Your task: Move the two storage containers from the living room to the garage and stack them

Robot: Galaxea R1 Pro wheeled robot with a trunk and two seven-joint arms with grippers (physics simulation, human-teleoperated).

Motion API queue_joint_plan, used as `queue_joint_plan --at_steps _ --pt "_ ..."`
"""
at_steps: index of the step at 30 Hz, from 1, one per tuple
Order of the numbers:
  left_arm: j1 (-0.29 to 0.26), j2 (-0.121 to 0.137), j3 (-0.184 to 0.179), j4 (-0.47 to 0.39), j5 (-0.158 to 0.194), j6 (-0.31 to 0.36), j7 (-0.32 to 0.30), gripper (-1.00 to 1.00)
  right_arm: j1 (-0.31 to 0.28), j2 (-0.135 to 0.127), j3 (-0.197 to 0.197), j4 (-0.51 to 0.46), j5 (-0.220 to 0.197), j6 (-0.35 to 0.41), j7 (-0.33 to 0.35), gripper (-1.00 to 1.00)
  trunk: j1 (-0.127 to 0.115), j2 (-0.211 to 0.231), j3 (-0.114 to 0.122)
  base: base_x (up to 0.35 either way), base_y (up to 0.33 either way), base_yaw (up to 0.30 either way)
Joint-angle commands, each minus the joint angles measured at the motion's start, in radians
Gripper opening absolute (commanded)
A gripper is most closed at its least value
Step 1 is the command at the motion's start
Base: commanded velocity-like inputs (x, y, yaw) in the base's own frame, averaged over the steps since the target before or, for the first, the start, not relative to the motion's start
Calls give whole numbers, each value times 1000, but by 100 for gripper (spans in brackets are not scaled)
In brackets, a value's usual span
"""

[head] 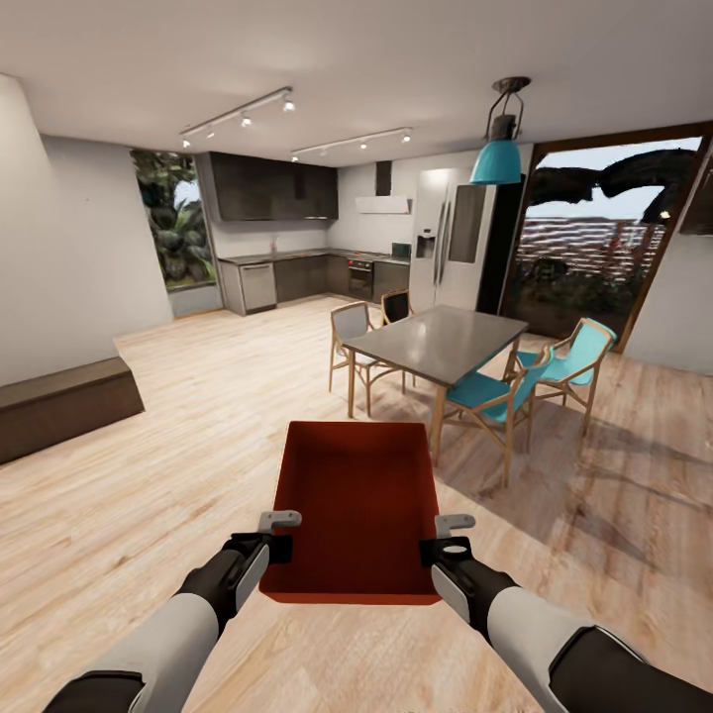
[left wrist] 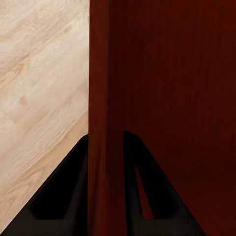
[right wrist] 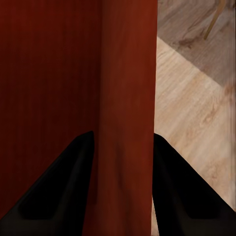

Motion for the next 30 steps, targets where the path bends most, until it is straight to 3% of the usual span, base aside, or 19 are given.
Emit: queue_joint_plan --at_steps 1,30 --pt "0 -1 4 -3 0 6 8 -100 -1 4 10 -4 -14 8 -5 -100 1 -2 -2 0 0 -288" --pt "0 -1 3 -2 0 6 8 -100 -1 3 10 -4 -14 8 -5 -100 1 -2 -2 0 0 -288"
